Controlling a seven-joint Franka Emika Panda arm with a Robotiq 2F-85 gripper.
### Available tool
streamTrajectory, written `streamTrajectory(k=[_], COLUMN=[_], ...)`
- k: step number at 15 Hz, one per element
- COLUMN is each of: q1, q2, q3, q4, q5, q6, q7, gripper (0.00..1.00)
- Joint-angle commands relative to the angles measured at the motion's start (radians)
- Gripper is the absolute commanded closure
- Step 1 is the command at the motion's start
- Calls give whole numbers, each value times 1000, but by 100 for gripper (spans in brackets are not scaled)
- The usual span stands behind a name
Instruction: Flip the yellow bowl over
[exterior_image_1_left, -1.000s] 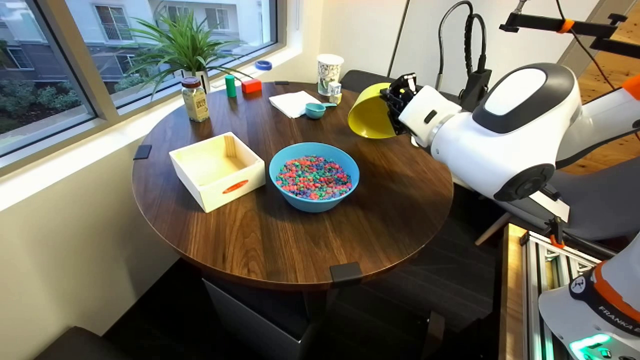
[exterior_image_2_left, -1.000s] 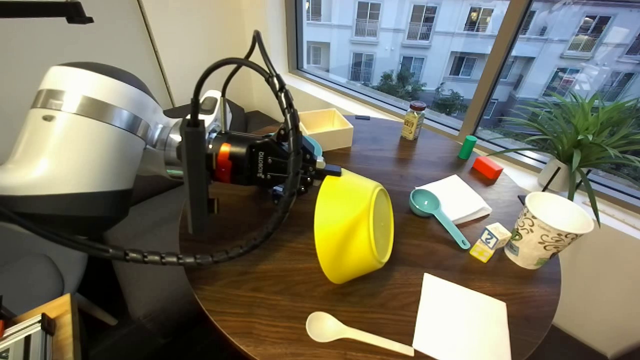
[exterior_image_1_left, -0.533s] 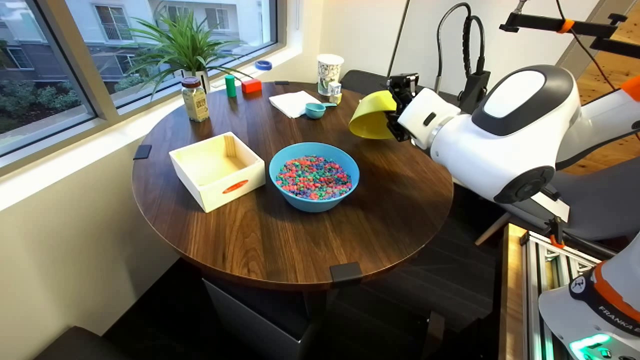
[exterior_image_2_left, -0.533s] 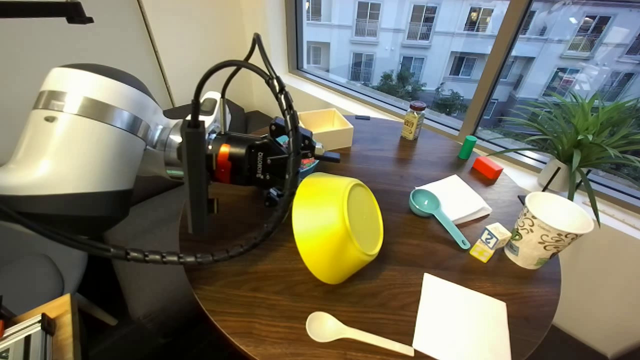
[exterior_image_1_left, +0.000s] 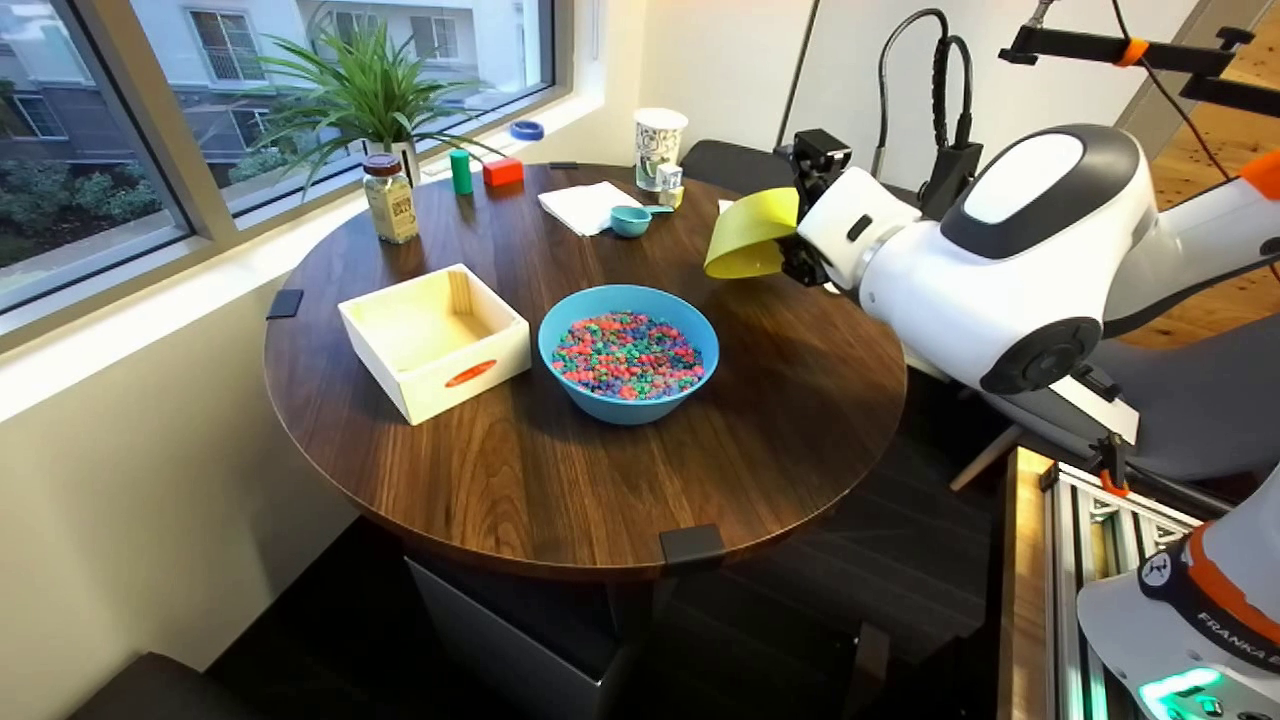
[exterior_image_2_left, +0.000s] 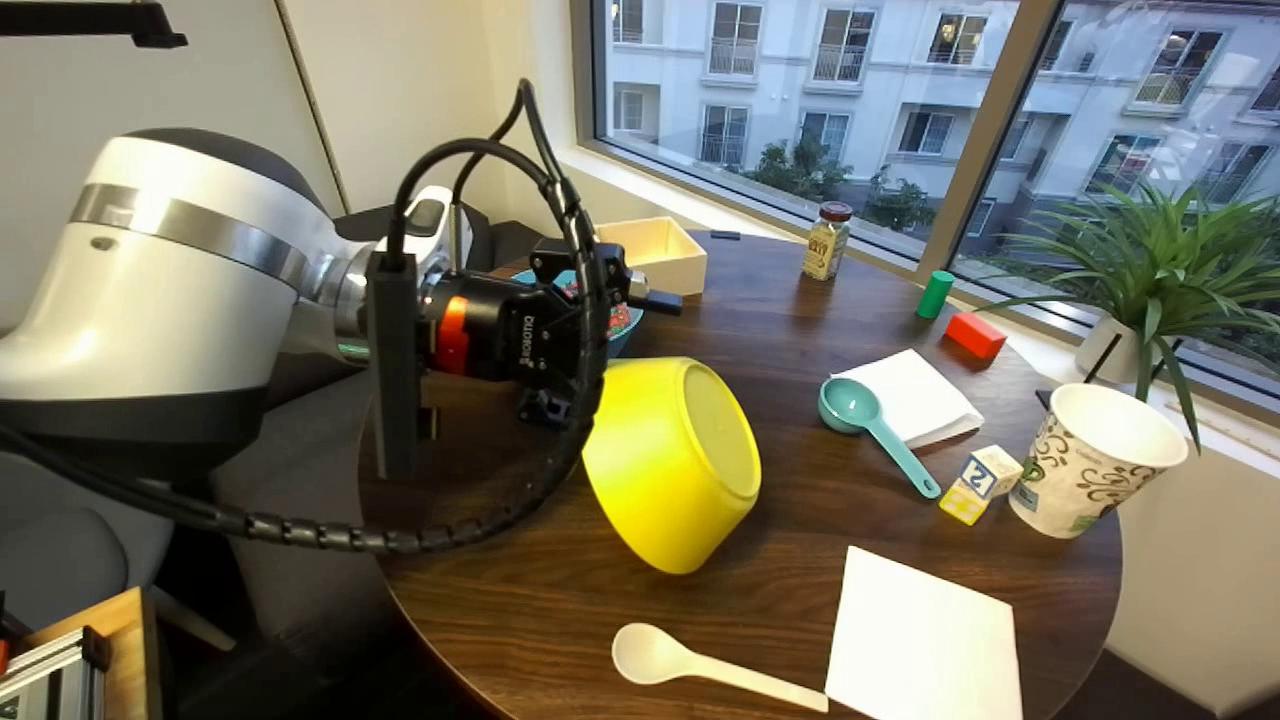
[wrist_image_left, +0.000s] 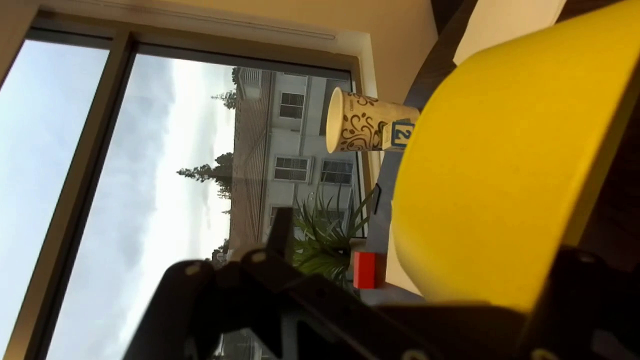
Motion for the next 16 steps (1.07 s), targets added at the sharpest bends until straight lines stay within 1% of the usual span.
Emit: streamTrajectory(k=[1, 16], q1=[10, -12], q2=[2, 5], q3=[-30, -76], q4=[14, 53], q5=[76, 449], q6=[46, 232], q7=[16, -4], gripper=[0, 0])
